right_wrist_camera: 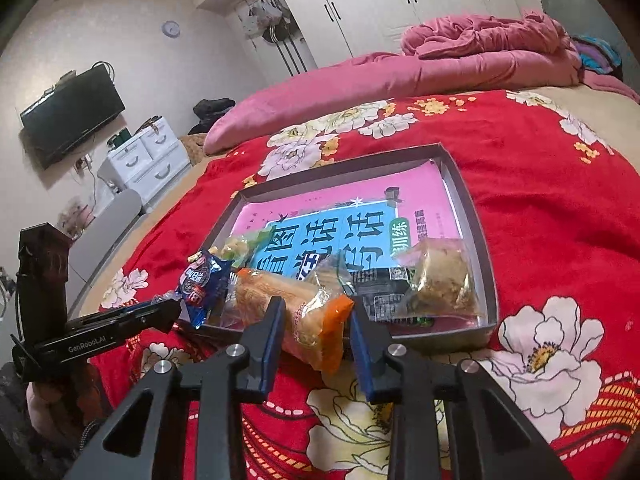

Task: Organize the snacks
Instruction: 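Carry the candy over the tray with the left tool while the right carries the sausage roll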

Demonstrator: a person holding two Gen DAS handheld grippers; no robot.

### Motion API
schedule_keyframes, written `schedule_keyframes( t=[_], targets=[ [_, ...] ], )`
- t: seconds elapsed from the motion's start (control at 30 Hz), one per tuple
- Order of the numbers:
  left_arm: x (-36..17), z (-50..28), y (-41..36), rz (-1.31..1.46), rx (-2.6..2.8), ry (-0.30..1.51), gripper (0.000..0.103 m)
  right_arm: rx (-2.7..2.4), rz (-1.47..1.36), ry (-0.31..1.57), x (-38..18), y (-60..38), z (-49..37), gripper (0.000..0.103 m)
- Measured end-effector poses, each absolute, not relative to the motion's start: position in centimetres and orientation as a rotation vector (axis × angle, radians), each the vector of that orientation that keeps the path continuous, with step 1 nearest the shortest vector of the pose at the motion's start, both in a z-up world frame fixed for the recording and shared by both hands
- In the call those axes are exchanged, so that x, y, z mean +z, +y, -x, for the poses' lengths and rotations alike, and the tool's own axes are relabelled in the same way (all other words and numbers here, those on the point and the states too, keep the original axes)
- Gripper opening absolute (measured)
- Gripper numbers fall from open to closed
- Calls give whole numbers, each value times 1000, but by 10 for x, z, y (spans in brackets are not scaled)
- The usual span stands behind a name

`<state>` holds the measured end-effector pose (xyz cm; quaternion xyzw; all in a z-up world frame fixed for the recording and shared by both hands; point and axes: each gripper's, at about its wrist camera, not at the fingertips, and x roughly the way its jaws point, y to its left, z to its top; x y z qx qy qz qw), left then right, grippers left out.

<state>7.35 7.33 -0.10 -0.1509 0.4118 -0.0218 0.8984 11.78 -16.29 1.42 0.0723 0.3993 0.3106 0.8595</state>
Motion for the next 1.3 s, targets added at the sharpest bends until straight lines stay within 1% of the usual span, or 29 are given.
schedule_keyframes(
  t=[0.83, 1.3],
  targets=[
    [-3, -91, 71, 287, -31, 841, 26, 647, -123, 829, 14, -143, -131, 33],
    [-13, -104, 66, 273, -45, 871, 26, 656, -93, 822, 15, -135, -133, 33]
  ],
)
